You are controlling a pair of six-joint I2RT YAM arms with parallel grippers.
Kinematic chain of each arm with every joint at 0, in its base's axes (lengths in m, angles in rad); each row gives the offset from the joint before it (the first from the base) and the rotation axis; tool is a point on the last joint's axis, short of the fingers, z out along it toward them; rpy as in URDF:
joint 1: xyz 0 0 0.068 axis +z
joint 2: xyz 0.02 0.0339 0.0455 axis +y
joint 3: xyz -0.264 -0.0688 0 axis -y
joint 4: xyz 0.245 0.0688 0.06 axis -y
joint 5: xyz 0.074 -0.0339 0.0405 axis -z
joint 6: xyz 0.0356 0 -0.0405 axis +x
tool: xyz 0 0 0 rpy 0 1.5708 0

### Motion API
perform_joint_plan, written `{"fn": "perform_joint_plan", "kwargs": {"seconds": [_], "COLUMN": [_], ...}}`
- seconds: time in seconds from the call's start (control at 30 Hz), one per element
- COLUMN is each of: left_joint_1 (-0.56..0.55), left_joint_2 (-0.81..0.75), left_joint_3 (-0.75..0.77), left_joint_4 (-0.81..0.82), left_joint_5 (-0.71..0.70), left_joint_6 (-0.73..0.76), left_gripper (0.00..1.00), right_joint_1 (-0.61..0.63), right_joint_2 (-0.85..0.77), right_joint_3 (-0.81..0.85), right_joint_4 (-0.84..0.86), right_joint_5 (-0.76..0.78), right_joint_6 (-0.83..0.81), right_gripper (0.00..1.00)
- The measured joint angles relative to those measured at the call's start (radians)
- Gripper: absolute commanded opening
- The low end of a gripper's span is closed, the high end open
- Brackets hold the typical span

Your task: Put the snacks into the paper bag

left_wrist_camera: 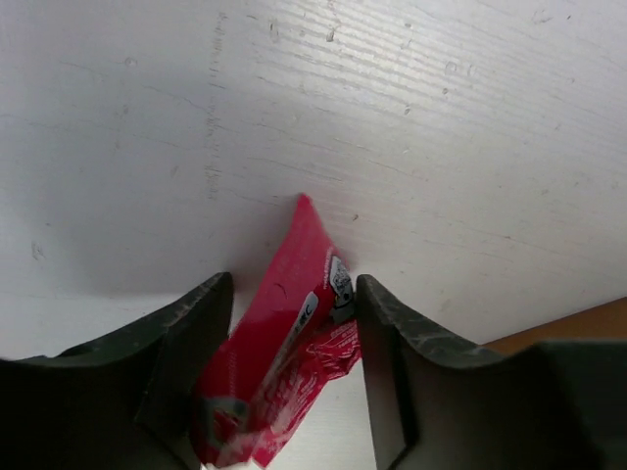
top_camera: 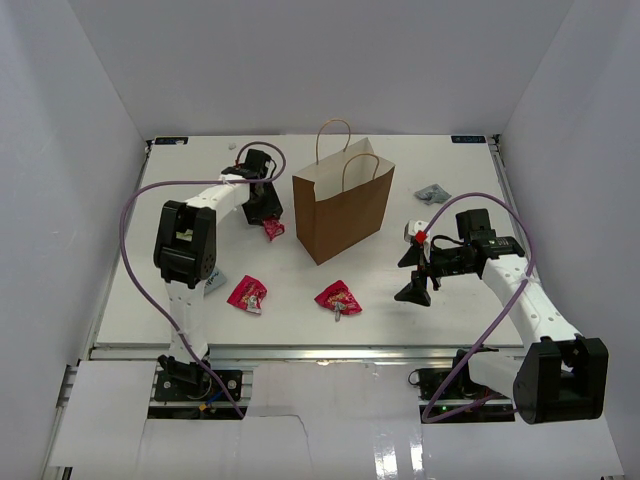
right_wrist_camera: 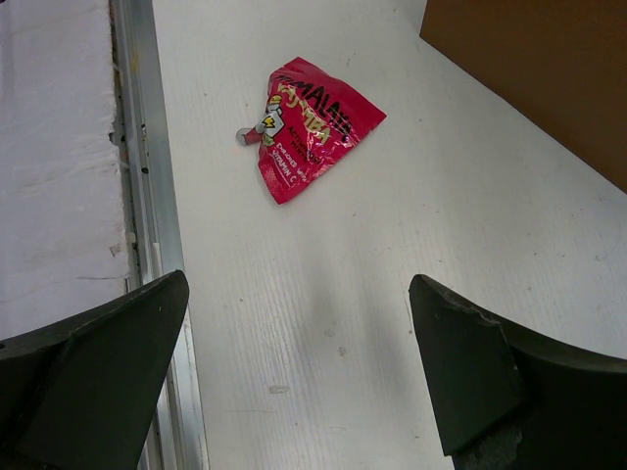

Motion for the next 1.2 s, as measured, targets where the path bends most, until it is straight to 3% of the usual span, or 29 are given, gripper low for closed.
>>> {"fn": "perform_joint_plan", "kwargs": {"seconds": [0.1, 0.27, 0.53, 0.9, 1.03, 1.2], "left_joint_1": [0.000, 0.000, 0.000, -0.016, -0.038, -0.095], "left_joint_2": [0.004, -0.002, -0.132, -0.619, -0.642, -0.560], "left_joint_3": [0.000, -0.016, -0.137, -0.152, -0.052, 0.084], "left_joint_4": [0.002, 0.019, 0.037, 0.231, 0.298, 0.335], "left_joint_5": [0.002, 0.013, 0.027, 0.183, 0.261, 0.332], "left_joint_6": [-0.003, 0.001, 0.015, 0.184, 0.248, 0.304], "left_gripper": [0.22, 0.00, 0.00, 0.00, 0.00, 0.00], "right_joint_1": [0.000, 0.000, 0.000, 0.002, 0.005, 0.011], "right_joint_2": [0.000, 0.000, 0.000, 0.000, 0.000, 0.000], "right_joint_3": [0.000, 0.000, 0.000, 0.000, 0.001, 0.000], "right_joint_4": [0.000, 0.000, -0.002, -0.033, -0.033, -0.033], "right_joint_5": [0.001, 0.004, 0.004, 0.008, 0.008, 0.008], "right_joint_6": [0.001, 0.003, 0.003, -0.037, -0.047, -0.060], "right_gripper": [1.00, 1.00, 1.00, 1.00, 1.00, 1.00]}}
